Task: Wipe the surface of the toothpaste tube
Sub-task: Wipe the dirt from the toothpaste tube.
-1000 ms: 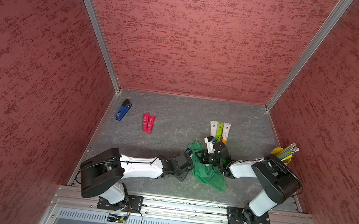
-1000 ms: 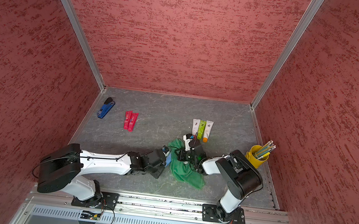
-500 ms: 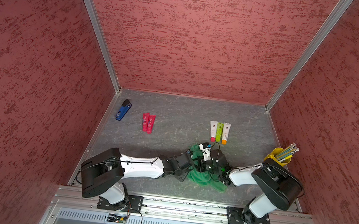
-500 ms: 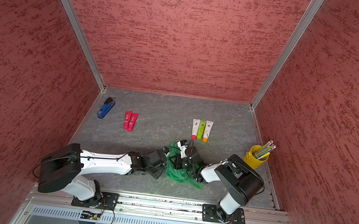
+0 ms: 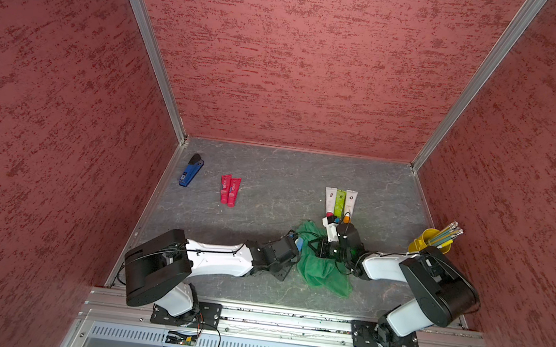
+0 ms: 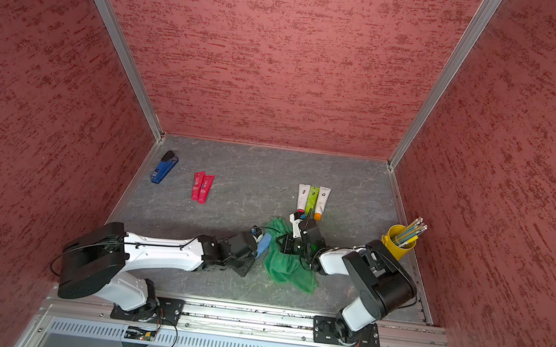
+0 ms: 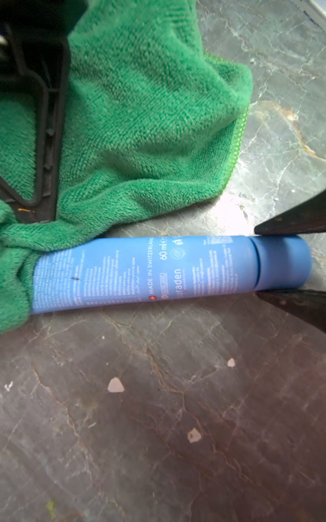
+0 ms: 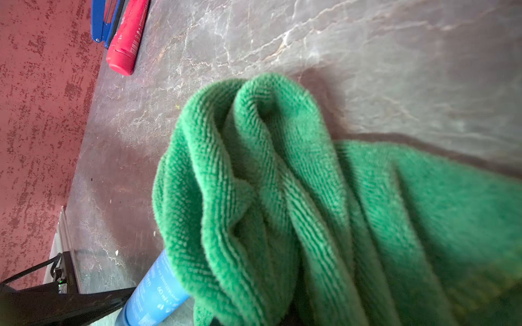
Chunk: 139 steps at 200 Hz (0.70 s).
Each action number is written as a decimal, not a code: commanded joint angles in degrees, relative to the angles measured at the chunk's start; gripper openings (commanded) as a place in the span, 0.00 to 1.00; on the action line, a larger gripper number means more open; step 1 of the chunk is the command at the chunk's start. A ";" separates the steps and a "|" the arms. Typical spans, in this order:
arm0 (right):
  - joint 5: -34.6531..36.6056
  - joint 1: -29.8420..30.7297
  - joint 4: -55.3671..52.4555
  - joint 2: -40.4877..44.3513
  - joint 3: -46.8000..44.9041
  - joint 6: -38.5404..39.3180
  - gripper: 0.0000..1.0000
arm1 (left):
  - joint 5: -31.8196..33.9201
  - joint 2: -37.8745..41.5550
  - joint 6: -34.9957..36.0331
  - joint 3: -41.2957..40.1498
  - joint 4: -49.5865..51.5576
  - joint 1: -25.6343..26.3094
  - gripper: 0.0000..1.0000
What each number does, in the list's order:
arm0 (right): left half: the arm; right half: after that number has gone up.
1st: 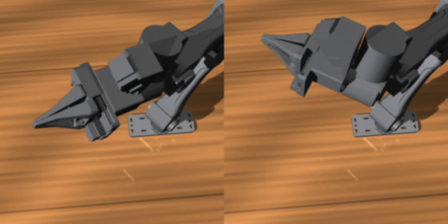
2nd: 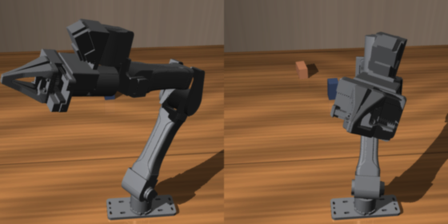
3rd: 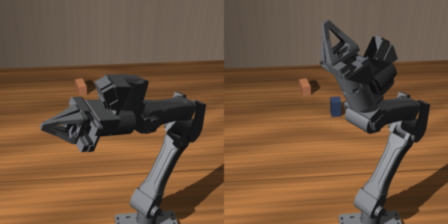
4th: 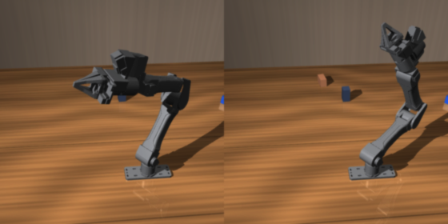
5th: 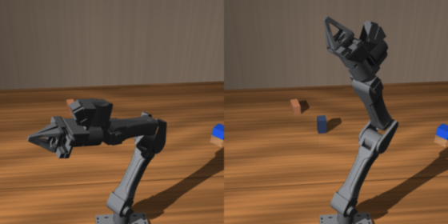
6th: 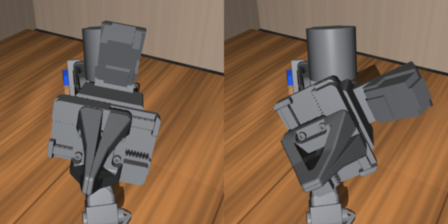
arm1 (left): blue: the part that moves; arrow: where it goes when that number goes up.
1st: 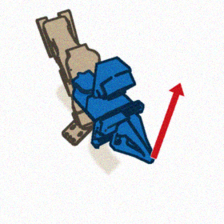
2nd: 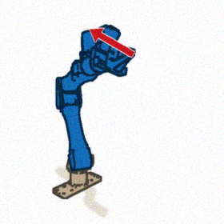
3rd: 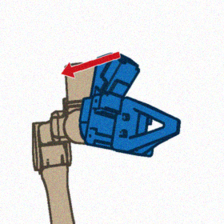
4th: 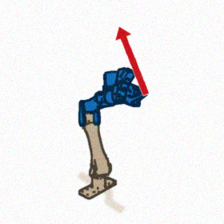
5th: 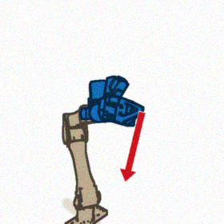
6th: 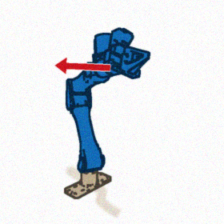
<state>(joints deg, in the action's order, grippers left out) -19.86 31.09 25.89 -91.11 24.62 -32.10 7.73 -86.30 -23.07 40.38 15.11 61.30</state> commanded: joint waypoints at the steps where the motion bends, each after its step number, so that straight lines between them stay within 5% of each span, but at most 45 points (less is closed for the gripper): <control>1: -0.15 1.74 -3.74 0.45 0.14 1.77 0.00 | -1.92 -1.40 0.69 -1.18 2.42 0.14 0.15; 73: -6.60 12.58 -1.90 1.30 0.87 -1.30 0.00 | -1.86 -2.12 1.33 -0.30 2.60 0.14 0.15; 103: -0.80 11.19 -6.88 -1.02 4.00 1.70 0.00 | -2.01 -1.68 1.36 -0.48 2.57 0.31 0.15; 139: 5.13 2.58 -11.51 -4.44 9.04 4.76 0.00 | -2.58 -1.06 1.19 -1.09 2.25 0.58 0.14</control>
<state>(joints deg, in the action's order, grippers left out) -20.71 38.26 19.57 -92.33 29.74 -30.74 9.21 -86.30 -23.33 40.58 15.77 61.12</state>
